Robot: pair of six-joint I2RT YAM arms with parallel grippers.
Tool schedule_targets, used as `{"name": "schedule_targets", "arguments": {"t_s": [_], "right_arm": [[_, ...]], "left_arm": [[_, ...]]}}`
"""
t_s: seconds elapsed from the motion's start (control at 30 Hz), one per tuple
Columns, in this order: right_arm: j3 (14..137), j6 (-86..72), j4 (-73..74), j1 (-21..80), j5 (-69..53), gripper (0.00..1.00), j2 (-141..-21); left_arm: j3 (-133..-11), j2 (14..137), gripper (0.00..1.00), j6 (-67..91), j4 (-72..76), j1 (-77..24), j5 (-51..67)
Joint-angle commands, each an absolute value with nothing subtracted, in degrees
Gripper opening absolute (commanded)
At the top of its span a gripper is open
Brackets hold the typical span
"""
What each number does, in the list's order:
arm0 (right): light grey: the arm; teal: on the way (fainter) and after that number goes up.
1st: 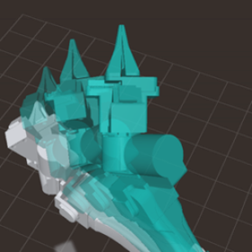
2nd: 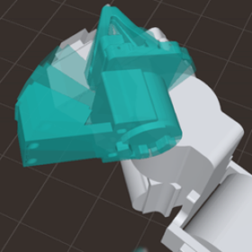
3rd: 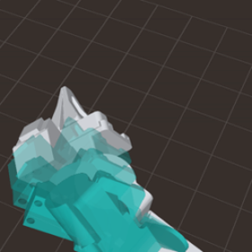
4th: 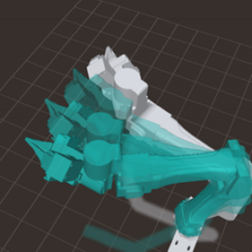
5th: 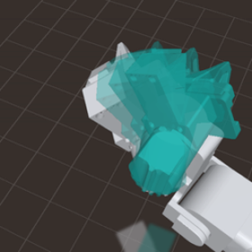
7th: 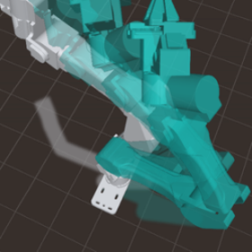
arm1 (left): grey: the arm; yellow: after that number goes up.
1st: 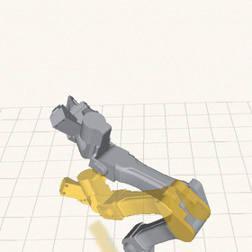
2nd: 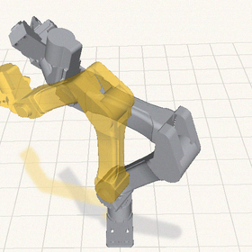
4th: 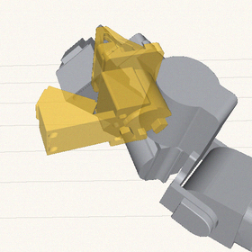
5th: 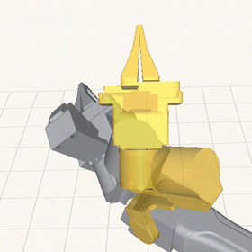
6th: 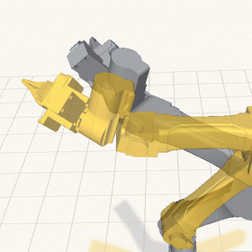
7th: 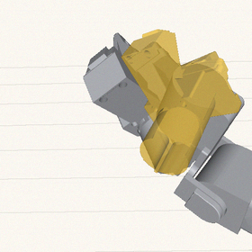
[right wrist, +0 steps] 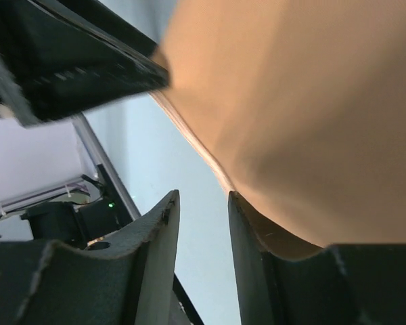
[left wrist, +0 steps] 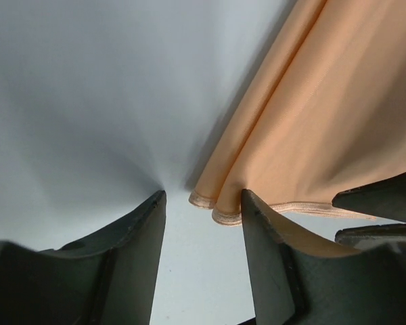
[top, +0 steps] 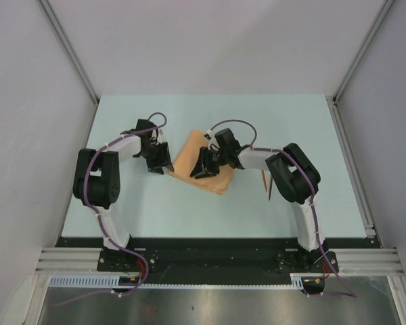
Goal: Fold the napkin into a case and place the utensils inside
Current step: Smooth out the square-folded napkin at the center of the board.
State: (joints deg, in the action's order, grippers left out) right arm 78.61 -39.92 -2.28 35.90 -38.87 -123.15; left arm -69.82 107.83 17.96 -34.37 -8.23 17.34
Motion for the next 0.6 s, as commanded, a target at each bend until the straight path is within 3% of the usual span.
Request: {"name": "schedule_targets", "arguments": {"t_s": [0.0,0.13,0.37,0.43,0.5,0.57], "right_arm": [[72.7,-37.1,-0.2,34.7,-36.9,0.40,-114.1],[66.1,-36.8,4.5,32.7,-35.8,0.49,-106.2],[57.8,-35.7,5.4,29.0,-34.5,0.52,-96.2],[56.3,-36.0,4.5,28.0,-34.9,0.52,-95.0],[55.2,-36.2,4.5,27.7,-34.5,0.52,-94.9],[54.2,-36.6,4.6,27.6,-33.8,0.52,-94.7]], "left_arm": [[-68.6,107.0,0.47,17.4,-31.5,-6.2,21.5],[-67.4,108.4,0.38,18.5,-29.5,-6.1,24.7],[-68.1,109.9,0.27,18.7,-28.5,-6.1,25.8],[-68.3,110.8,0.21,18.5,-28.7,-6.1,25.3],[-67.3,110.4,0.08,19.4,-28.7,-6.2,25.8],[-65.8,109.4,0.04,20.5,-28.0,-6.9,25.8]]}}
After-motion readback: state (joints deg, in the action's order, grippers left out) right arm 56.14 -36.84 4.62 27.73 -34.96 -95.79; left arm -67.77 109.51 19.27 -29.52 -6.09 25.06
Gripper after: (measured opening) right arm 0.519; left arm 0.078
